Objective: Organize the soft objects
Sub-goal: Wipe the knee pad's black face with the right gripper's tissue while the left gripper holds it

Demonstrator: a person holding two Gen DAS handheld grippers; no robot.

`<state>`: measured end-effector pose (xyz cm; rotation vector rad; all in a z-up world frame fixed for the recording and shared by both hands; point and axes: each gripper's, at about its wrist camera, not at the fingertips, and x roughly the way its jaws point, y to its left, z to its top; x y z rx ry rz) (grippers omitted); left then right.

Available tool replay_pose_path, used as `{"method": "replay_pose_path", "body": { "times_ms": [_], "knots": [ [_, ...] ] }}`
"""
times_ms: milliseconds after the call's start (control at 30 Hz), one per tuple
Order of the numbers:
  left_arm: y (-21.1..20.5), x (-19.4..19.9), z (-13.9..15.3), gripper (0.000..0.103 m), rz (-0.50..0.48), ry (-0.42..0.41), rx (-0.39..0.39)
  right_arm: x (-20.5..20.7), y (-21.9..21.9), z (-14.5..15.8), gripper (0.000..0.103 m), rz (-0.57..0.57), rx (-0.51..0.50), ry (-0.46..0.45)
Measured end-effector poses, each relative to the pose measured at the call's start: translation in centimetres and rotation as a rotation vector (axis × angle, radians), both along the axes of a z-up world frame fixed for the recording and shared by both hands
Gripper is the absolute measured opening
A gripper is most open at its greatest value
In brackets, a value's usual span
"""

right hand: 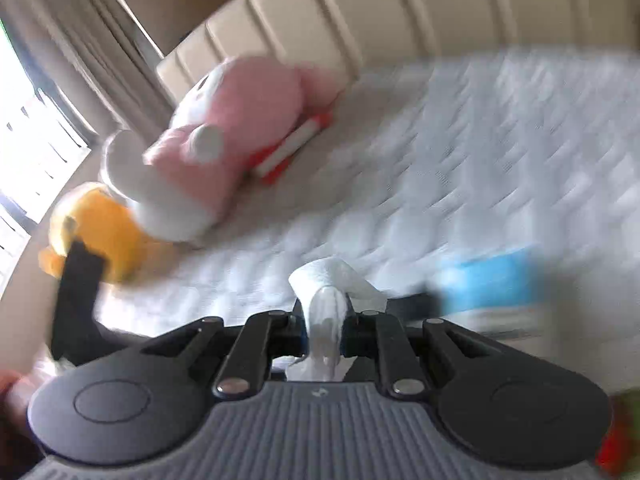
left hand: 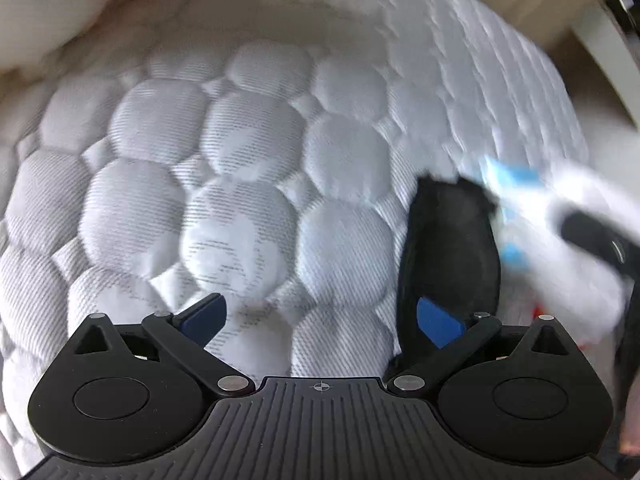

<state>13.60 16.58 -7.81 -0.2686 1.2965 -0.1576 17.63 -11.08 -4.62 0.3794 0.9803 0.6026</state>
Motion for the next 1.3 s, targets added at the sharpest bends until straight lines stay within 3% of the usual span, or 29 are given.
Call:
{"method": "replay_pose_path", "body": {
  "times_ms": [67,133,333,400,467,533,633,700,800,1000,1133,1300],
  "knots": [
    [-0.6,-0.1,-0.3,0.103,-0.029,0.009,0.037,1.4,1.7,-2.1,0.015,0.026,-0.051,0.037],
    [-0.9,-0.1,-0.8,0.103,-0.034,0.025,0.091,2.0,2.7,-3.6,0.015,0.035,-0.154,0.013],
    [-1.8,0.3,-0.6,0.103,-0.072,0.002,0.093,0.4,2.4,-4.0,0.015,0.065,-0.489,-0.232],
    [-2.2,0.3,-0.3,0.103,-0.091,-0.009,0.083,0.3,1.9,-3.7,0.015,0.034,-0.545,-0.278],
    [-2.7,0.2,-0.2,0.103,-0.122,-0.017,0.091,0.5,1.2,-3.1,0.015,-0.007,-0.513,-0.279],
    [-3.3,0.1,-0.1,0.103,-0.161,-0.033,0.119,0.5,0.2,-2.3,0.016,-0.022,-0.356,-0.239],
    [-3.9,0.1,-0.2,0.103,-0.190,-0.055,0.204,0.8,-0.5,-2.8,0.015,0.016,-0.137,-0.051],
    [-4.2,0.0,-0.3,0.103,-0.201,-0.070,0.271,0.1,0.1,-3.6,0.015,0.036,-0.174,-0.016],
    [-4.3,-0.3,0.3,0.103,-0.212,-0.094,0.274,-1.0,0.8,-4.8,0.016,0.070,-0.270,-0.039],
    [-5.6,-0.8,0.5,0.103,-0.255,-0.128,0.328,-2.8,-0.1,-4.5,0.017,0.035,-0.237,0.021],
    [-4.6,-0.5,1.3,0.103,-0.204,-0.153,0.295,-4.8,-0.1,-4.1,0.017,0.031,-0.283,-0.010],
    [-2.9,0.2,1.9,0.103,-0.117,-0.151,0.205,-6.1,3.1,-3.4,0.019,0.142,-0.280,-0.071]
  ]
}}
